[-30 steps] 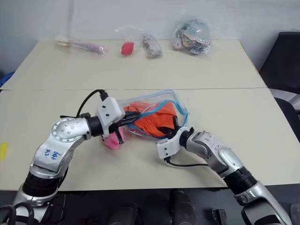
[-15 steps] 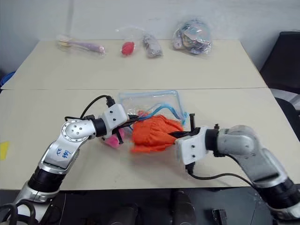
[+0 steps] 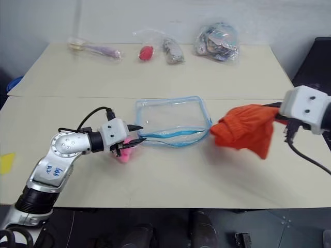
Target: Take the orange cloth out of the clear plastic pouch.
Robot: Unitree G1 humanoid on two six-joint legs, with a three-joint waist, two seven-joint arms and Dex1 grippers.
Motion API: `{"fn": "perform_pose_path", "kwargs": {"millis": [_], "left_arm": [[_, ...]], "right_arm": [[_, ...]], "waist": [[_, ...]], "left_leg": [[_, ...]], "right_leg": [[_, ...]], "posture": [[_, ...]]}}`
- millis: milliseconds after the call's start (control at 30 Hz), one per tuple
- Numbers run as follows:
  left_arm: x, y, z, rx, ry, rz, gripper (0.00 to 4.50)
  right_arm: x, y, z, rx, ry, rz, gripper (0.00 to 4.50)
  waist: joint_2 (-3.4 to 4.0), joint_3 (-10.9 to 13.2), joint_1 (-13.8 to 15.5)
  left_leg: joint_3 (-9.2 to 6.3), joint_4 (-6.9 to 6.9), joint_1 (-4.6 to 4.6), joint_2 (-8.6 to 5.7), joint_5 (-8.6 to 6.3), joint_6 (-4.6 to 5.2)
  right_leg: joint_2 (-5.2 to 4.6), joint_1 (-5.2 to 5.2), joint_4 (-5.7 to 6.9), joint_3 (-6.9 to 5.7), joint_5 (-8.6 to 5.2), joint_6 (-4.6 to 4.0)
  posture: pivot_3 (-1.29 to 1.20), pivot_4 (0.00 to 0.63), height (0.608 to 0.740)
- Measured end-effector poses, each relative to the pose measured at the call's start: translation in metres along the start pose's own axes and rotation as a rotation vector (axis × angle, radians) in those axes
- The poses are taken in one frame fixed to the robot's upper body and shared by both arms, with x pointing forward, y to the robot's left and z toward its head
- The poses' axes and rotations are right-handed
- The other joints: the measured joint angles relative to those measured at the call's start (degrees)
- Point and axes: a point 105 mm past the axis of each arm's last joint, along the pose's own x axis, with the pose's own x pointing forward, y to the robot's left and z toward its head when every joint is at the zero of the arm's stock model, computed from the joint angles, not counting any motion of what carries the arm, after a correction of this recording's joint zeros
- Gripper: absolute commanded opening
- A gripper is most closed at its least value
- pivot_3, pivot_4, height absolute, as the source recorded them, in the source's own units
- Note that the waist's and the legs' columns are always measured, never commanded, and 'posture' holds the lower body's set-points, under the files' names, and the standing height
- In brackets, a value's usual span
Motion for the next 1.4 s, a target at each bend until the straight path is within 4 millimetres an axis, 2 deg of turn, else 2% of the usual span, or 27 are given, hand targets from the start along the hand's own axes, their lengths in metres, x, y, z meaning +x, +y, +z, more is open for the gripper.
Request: {"fn": "perform_pose_path", "kwargs": {"millis": [67, 133, 167, 400, 500, 567, 667, 800, 933, 1067, 1233, 1267, 1300, 1400], "left_arm": [[-0.001, -0.006, 0.001, 0.003, -0.015, -0.035, 3.58], [-0.004, -0.013, 0.001, -0.012, -0.027, -0.070, 4.26], [-0.005, -0.013, 0.003, -0.018, -0.037, -0.078, 4.47], [-0.012, -0.008, 0.039, -0.024, -0.150, -0.109, 4.47], [-0.014, -0.015, 0.049, -0.037, -0.181, -0.157, 4.47], [-0.016, -0.020, 0.053, -0.043, -0.188, -0.194, 4.47], [-0.018, -0.024, 0.058, -0.086, -0.204, -0.225, 4.47], [-0.019, -0.021, 0.059, -0.110, -0.205, -0.226, 4.47], [-0.019, -0.020, 0.060, -0.105, -0.206, -0.223, 4.47], [-0.019, -0.019, 0.061, -0.103, -0.208, -0.221, 4.50], [-0.022, -0.013, 0.059, -0.154, -0.216, -0.220, 4.50], [-0.023, -0.012, 0.058, -0.163, -0.214, -0.219, 4.50], [-0.028, -0.009, 0.057, -0.179, -0.203, -0.221, 4.50], [-0.047, 0.001, 0.055, -0.237, -0.192, -0.211, 4.50]], "right_arm": [[0.003, 0.010, -0.019, 0.008, 0.035, -0.017, 0.00], [0.004, 0.024, -0.046, 0.043, 0.094, -0.044, 0.00], [0.005, 0.030, -0.057, 0.065, 0.118, -0.056, 0.00], [0.003, 0.052, -0.097, 0.104, 0.236, -0.173, 0.00], [-0.001, 0.063, -0.110, 0.084, 0.287, -0.187, 0.00], [-0.004, 0.069, -0.115, 0.044, 0.307, -0.187, 0.00], [-0.009, 0.079, -0.125, -0.103, 0.355, -0.163, 0.00], [-0.018, 0.074, -0.133, -0.243, 0.391, -0.171, 0.00], [-0.018, 0.075, -0.137, -0.332, 0.380, -0.145, 0.00], [-0.018, 0.074, -0.139, -0.300, 0.351, -0.142, 1.04], [-0.018, 0.073, -0.134, -0.188, 0.300, -0.131, 2.82], [-0.018, 0.073, -0.131, -0.170, 0.288, -0.126, 2.90], [-0.018, 0.075, -0.126, -0.105, 0.260, -0.110, 3.41], [-0.032, 0.076, -0.114, 0.118, 0.217, -0.097, 4.36]], "waist": [[0.00, 0.0, -0.1], [0.00, 0.0, -0.1], [0.01, 0.0, -0.1], [0.04, 0.0, -0.1], [0.05, 0.0, -0.2], [0.05, 0.0, -0.2], [0.07, 0.0, -0.3], [0.07, 0.0, -0.4], [0.07, 0.0, -1.0], [0.07, 0.0, -1.6], [0.07, 0.0, -1.7], [0.08, 0.0, -1.7], [0.09, 0.0, -1.6], [0.19, 0.1, -1.3]], "left_leg": [[0.05, -0.02, 0.01, 0.02, 0.00, 0.00], [0.09, -0.03, 0.02, 0.02, 0.00, -0.01], [0.09, -0.02, 0.01, 0.00, 0.00, -0.01], [0.21, -0.01, 0.07, 0.02, 0.01, -0.02], [0.22, -0.02, 0.07, 0.02, 0.01, -0.02], [0.22, -0.02, 0.08, 0.03, 0.01, -0.03], [0.25, -0.02, 0.10, 0.01, 0.01, -0.04], [0.26, -0.04, 0.10, 0.03, 0.03, -0.07], [0.26, -0.07, 0.11, 0.04, 0.05, -0.10], [0.25, -0.09, 0.11, 0.07, 0.07, -0.13], [0.25, -0.09, 0.12, 0.11, 0.07, -0.14], [0.24, -0.09, 0.12, 0.12, 0.07, -0.14], [0.23, -0.09, 0.12, 0.14, 0.07, -0.14], [0.18, -0.06, 0.07, 0.21, 0.07, -0.13]], "right_leg": [[0.02, 0.01, 0.02, 0.01, 0.00, 0.00], [0.03, 0.01, 0.02, 0.04, 0.00, 0.00], [0.01, 0.00, 0.02, 0.05, 0.01, 0.02], [0.03, 0.03, 0.05, 0.19, 0.02, 0.03], [0.04, 0.02, 0.04, 0.20, 0.02, 0.03], [0.05, 0.03, 0.04, 0.20, 0.02, 0.03], [0.04, 0.03, 0.04, 0.28, 0.02, 0.04], [0.07, 0.04, 0.03, 0.28, 0.02, 0.03], [0.07, 0.04, 0.02, 0.28, 0.02, 0.03], [0.09, 0.04, 0.01, 0.27, 0.01, 0.02], [0.10, 0.04, 0.01, 0.26, 0.01, 0.01], [0.10, 0.04, 0.02, 0.25, 0.01, 0.01], [0.10, 0.04, 0.01, 0.24, 0.01, 0.01], [0.05, 0.04, -0.01, 0.21, 0.02, 0.02]], "posture": [[0.00, 0.150, 0.740], [0.00, 0.150, 0.740], [0.00, 0.150, 0.740], [0.00, 0.150, 0.740], [0.00, 0.150, 0.740], [0.00, 0.150, 0.740], [0.00, 0.150, 0.740], [0.00, 0.150, 0.740], [0.00, 0.150, 0.740], [0.00, 0.150, 0.740], [0.00, 0.150, 0.740], [0.00, 0.150, 0.740], [0.00, 0.150, 0.740], [0.00, 0.150, 0.740]]}}
